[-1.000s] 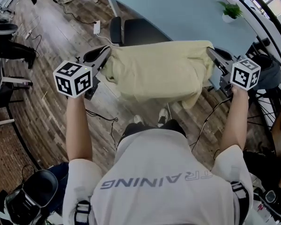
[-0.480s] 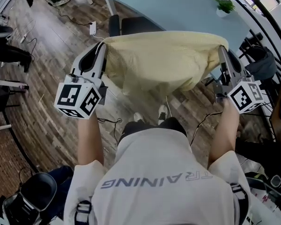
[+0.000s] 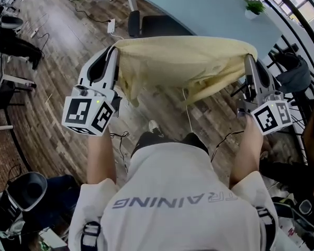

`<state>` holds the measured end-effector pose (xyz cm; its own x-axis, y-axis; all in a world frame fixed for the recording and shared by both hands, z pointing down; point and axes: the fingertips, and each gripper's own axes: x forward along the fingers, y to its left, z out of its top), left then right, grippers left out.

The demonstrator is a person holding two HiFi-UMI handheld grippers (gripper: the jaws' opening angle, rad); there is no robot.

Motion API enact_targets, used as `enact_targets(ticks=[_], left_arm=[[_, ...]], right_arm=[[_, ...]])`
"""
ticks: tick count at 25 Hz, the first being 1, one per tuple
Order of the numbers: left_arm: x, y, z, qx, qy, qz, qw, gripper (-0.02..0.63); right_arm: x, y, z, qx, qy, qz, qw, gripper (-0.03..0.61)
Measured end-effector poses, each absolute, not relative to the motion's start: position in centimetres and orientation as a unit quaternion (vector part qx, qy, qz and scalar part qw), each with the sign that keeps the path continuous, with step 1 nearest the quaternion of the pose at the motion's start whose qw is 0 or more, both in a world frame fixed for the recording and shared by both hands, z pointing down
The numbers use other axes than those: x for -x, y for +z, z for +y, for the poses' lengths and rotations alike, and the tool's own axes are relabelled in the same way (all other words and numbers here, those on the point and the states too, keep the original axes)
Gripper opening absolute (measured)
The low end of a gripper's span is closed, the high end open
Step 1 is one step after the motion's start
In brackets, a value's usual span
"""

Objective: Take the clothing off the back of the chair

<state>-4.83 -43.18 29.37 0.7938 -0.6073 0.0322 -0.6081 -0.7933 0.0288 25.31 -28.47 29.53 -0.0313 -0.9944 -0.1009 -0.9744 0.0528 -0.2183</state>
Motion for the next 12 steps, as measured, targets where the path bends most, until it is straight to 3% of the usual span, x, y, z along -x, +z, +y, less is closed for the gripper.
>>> enact_targets(ticks=[4,12], left_arm=[[4.5,28.5,-39.0,-0.932,0.006,-0.362,0.013,0.049],[3.1,30.2,-28.0,-0.906,0.019,-0.422,0.018,0.049]], right_arm=[[-26.7,29.4,-25.6,0.661,-0.045,0.738,0.128,0.031],[-28.9,30.6,-18.2,0.625,-0.053,0.774,0.087,0.031]])
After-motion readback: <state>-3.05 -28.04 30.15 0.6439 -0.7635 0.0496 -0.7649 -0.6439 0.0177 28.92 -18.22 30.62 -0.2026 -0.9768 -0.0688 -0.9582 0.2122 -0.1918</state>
